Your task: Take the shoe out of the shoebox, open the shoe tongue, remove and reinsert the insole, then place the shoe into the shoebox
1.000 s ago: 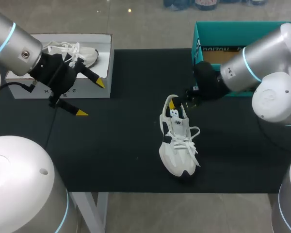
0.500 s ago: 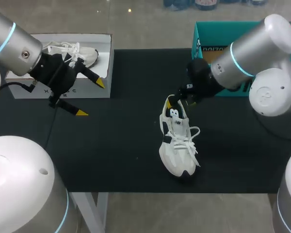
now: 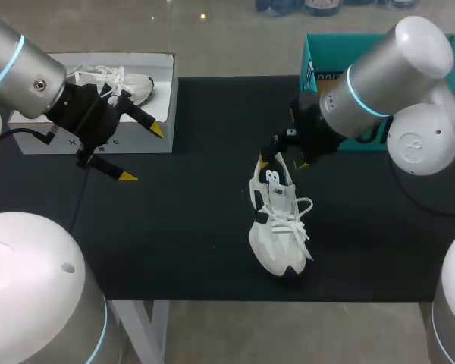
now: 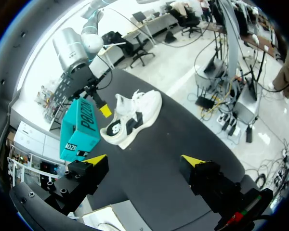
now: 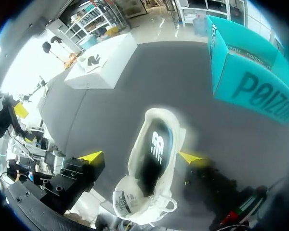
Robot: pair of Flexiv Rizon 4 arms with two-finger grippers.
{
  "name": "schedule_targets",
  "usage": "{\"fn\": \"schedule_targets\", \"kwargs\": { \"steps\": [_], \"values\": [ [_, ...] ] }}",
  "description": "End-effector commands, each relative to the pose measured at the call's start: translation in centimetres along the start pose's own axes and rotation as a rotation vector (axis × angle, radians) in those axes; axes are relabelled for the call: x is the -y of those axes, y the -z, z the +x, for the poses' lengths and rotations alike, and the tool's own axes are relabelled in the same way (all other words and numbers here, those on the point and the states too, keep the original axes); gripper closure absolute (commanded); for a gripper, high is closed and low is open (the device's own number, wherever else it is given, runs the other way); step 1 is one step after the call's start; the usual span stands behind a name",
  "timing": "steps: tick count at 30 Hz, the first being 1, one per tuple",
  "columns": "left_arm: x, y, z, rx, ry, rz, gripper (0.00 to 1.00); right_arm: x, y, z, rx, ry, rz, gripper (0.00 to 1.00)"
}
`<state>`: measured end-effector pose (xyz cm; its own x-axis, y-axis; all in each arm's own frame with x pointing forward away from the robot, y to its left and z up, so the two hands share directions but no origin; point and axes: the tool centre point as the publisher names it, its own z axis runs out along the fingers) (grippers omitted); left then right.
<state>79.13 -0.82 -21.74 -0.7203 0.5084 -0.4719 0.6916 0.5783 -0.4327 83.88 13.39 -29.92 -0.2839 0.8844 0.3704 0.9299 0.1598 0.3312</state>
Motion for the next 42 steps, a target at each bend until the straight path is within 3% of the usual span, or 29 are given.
{"fn": "schedule_targets", "kwargs": {
  "steps": [1,11,23,34,42],
  "values": [
    [0.1,0.0,0.0,-0.003,0.000,-0.004,0.00,-0.8,-1.0,0.7,0.095,-0.010,0.020,1.00],
    [0.1,0.0,0.0,-0.003,0.000,-0.004,0.00,-1.3,-3.4,0.7,0.106,-0.009,0.059,1.00],
    [0.1,0.0,0.0,-0.003,0.000,-0.004,0.00,-1.1,-5.9,-2.4,0.155,-0.072,0.079,1.00],
    [0.1,0.0,0.0,-0.003,0.000,-0.004,0.00,0.2,-10.0,-3.8,0.150,-0.092,0.152,1.00],
    [0.1,0.0,0.0,-0.003,0.000,-0.004,0.00,0.6,-10.7,-3.6,0.130,-0.093,0.169,1.00]
  ]
}}
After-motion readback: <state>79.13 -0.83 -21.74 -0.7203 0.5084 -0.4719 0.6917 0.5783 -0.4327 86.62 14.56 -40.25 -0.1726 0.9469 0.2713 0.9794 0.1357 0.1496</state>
